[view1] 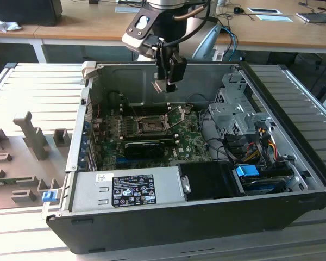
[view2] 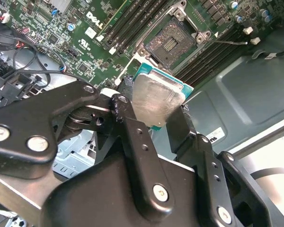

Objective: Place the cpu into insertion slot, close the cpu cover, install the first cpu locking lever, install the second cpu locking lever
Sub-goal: 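Place the cpu into insertion slot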

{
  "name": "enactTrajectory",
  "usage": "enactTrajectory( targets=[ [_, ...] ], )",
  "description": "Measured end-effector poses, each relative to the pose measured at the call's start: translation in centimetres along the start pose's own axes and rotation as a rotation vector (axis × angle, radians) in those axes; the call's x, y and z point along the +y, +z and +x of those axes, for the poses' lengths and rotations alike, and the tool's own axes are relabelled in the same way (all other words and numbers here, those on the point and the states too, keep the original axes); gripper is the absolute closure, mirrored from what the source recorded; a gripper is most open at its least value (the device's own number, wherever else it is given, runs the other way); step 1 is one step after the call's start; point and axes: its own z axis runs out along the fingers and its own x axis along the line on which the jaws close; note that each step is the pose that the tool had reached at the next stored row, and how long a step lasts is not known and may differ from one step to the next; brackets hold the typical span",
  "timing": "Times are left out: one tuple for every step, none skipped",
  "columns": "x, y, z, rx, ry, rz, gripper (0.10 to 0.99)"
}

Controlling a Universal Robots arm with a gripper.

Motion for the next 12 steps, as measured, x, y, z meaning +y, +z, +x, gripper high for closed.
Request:
enactTrajectory(
  targets=[
    [0.00, 0.01, 0.00, -0.0002, 0.002, 0.000, 0.561],
    [0.00, 0.02, 0.00, -0.0003, 0.003, 0.000, 0.561],
    [0.00, 0.03, 0.00, -0.0004, 0.005, 0.000, 0.561],
    [0.00, 0.04, 0.00, -0.0006, 0.007, 0.000, 0.561],
    [-0.01, 0.06, 0.00, -0.0008, 0.010, 0.000, 0.561],
    [-0.01, 0.08, 0.00, -0.0009, 0.012, 0.000, 0.561],
    [-0.01, 0.09, 0.00, -0.0011, 0.013, 0.000, 0.561],
    [-0.01, 0.10, 0.00, -0.0013, 0.014, 0.000, 0.561],
    [-0.01, 0.11, 0.00, -0.0013, 0.015, 0.000, 0.561],
    [-0.01, 0.12, 0.00, -0.0015, 0.017, 0.000, 0.561],
    [-0.01, 0.12, 0.00, -0.0016, 0.018, 0.000, 0.561],
    [-0.01, 0.13, 0.00, -0.0017, 0.019, 0.000, 0.561]
  ],
)
